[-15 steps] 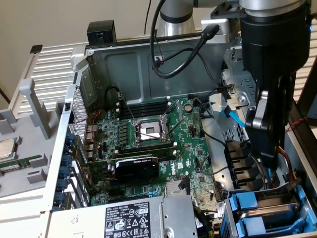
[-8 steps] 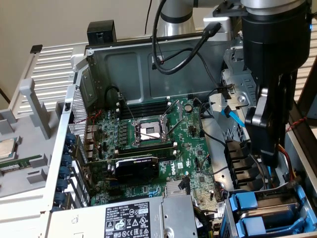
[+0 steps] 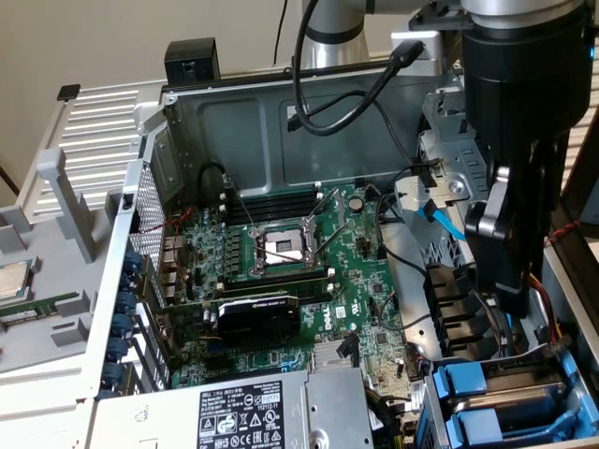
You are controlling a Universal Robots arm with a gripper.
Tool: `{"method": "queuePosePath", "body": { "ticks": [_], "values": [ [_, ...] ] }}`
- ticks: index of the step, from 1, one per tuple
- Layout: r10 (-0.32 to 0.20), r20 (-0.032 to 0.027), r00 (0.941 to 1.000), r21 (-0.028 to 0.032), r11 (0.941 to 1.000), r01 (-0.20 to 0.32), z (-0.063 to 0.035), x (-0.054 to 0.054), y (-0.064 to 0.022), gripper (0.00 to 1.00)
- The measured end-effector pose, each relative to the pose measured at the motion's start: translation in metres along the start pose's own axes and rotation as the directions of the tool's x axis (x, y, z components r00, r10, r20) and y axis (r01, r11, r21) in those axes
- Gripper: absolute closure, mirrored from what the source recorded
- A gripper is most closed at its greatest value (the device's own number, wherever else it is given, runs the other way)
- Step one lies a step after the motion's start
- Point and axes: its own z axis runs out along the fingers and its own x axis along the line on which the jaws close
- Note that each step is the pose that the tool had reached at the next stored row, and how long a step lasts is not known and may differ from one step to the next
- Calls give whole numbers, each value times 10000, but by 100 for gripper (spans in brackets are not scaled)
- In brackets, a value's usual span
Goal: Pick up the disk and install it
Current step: 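Insert the first disk wire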
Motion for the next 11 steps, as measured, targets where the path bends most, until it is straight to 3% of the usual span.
{"method": "queuePosePath", "body": {
  "ticks": [11],
  "values": [
    [599, -173, 9981, -23, 9982, -599, 36, -22, 9, 65]
  ]
}}
